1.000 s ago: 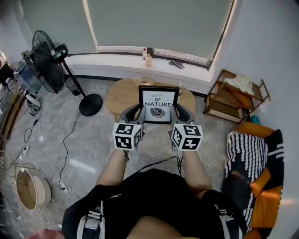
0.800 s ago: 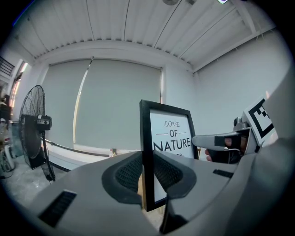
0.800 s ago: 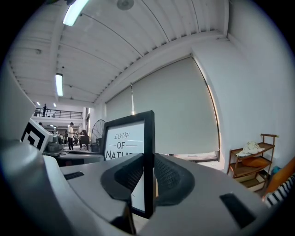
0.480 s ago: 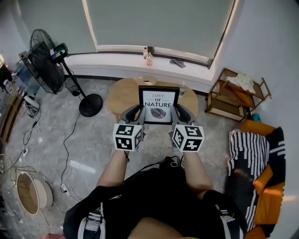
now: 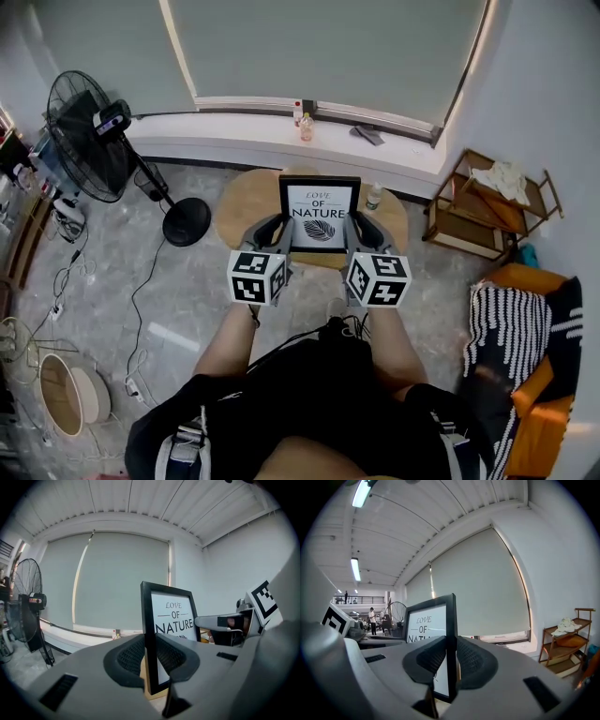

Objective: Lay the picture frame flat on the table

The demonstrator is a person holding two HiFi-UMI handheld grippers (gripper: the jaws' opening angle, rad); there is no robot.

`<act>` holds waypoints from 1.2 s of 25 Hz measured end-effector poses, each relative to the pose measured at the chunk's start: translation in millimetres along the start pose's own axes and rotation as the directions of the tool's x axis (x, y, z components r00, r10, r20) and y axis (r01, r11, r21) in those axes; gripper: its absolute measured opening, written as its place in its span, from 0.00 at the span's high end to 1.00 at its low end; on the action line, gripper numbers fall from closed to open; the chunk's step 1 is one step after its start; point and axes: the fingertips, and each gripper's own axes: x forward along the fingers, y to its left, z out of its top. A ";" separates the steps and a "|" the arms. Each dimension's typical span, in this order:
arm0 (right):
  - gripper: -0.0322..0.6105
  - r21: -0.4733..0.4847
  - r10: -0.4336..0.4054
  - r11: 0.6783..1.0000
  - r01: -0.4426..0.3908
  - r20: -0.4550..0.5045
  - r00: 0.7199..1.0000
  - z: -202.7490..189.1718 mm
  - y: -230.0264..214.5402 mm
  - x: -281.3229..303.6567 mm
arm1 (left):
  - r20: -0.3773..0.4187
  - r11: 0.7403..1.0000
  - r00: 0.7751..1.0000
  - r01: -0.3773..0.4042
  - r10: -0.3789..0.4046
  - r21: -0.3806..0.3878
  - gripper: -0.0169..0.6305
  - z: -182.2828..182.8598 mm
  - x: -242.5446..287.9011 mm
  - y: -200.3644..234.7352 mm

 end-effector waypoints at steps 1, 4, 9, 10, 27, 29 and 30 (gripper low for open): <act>0.81 0.001 0.008 1.000 -0.008 -0.002 1.000 4.6 -10.8 15.1 | -0.003 1.000 1.000 -0.006 0.006 0.001 0.85 4.7 17.8 3.8; 0.81 0.002 0.036 0.999 -0.036 -0.008 0.999 21.5 -43.7 65.3 | -0.012 1.000 1.000 -0.028 0.028 -0.003 0.85 21.0 73.6 17.2; 0.81 0.003 0.063 0.998 -0.063 -0.006 0.998 56.5 -99.4 143.2 | -0.011 0.999 0.999 -0.035 0.035 -0.008 0.84 57.2 166.7 36.1; 0.81 0.007 0.064 0.998 -0.064 -0.008 0.998 61.4 -109.4 157.9 | -0.013 0.999 0.999 -0.038 0.038 -0.005 0.84 62.6 183.9 40.3; 0.81 0.076 0.038 0.997 -0.022 -0.207 0.978 18.1 -154.8 332.7 | -0.201 0.997 0.979 0.010 -0.025 -0.071 0.84 21.4 334.4 144.5; 0.81 0.089 0.030 0.996 -0.009 -0.237 0.971 5.3 -156.6 347.7 | -0.225 0.996 0.973 0.023 -0.042 -0.084 0.84 9.9 345.3 155.5; 0.81 0.092 0.024 0.996 0.000 -0.253 0.967 -1.7 -157.4 354.2 | -0.239 0.995 0.970 0.029 -0.051 -0.092 0.84 3.4 349.5 159.9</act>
